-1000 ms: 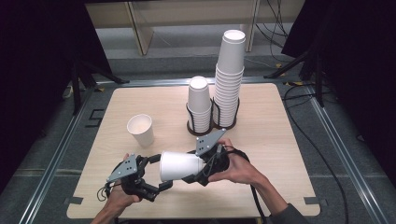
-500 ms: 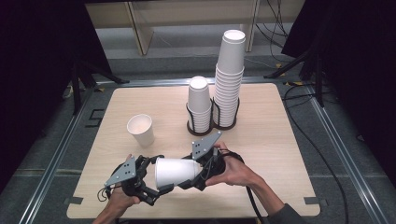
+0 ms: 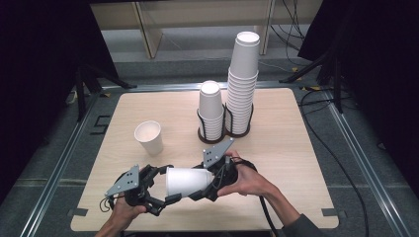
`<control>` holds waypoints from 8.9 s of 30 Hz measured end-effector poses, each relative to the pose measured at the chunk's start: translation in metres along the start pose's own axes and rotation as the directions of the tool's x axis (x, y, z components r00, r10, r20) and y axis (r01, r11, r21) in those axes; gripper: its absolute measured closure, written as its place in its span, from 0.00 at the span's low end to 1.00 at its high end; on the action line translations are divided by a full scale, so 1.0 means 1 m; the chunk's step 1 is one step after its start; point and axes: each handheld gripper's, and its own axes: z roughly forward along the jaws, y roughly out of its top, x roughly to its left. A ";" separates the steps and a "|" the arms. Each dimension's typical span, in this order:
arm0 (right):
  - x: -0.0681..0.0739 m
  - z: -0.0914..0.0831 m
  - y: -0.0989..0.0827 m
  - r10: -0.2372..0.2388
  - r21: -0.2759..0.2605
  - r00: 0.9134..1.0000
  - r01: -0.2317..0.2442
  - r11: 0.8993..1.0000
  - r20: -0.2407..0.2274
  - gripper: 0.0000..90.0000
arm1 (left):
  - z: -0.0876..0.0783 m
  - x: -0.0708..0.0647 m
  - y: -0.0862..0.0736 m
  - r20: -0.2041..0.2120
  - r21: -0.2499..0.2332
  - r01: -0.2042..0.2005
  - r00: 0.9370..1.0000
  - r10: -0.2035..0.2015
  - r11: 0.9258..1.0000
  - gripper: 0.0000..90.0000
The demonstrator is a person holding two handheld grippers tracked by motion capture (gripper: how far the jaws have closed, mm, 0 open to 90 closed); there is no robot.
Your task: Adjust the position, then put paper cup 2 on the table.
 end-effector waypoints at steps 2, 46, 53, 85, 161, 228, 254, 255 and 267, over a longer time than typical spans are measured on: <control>0.001 0.001 -0.001 0.002 0.028 1.000 -0.002 1.000 0.005 0.22 | 0.001 -0.001 0.000 0.001 0.027 -0.018 1.000 0.018 0.999 0.11; 0.017 0.037 0.000 -0.223 0.344 0.969 0.176 0.922 0.104 0.23 | 0.017 -0.014 -0.001 -0.046 0.269 -0.113 0.990 0.130 0.957 0.07; 0.011 0.022 -0.002 -0.147 0.215 0.981 0.117 0.970 0.127 0.23 | 0.007 -0.005 0.001 -0.074 0.104 -0.022 0.997 0.030 0.994 0.08; 0.001 0.019 -0.007 -0.057 -0.016 0.993 0.059 0.998 0.105 0.23 | 0.011 -0.004 -0.001 -0.129 -0.016 0.111 0.985 -0.112 0.994 0.04; -0.018 -0.031 -0.052 0.115 -0.023 0.949 -0.113 0.993 0.293 0.23 | 0.088 0.102 0.002 -0.517 0.383 0.066 0.842 0.155 0.921 0.09; -0.006 -0.030 -0.072 0.148 0.003 0.956 -0.154 0.988 0.255 0.22 | 0.042 0.082 -0.044 -0.465 0.316 0.001 0.872 0.154 0.949 0.15; -0.004 -0.045 -0.084 0.209 -0.038 0.926 -0.207 0.978 0.314 0.21 | 0.003 0.035 -0.049 -0.441 0.373 -0.002 0.879 0.179 0.928 0.16; -0.004 -0.046 -0.085 0.210 -0.039 0.923 -0.209 0.977 0.321 0.21 | 0.000 0.032 -0.048 -0.441 0.362 0.003 0.882 0.169 0.932 0.16; 0.000 -0.060 -0.103 0.260 -0.052 0.875 -0.262 0.964 0.408 0.21 | -0.022 0.001 -0.039 -0.437 0.326 0.013 0.889 0.139 0.945 0.16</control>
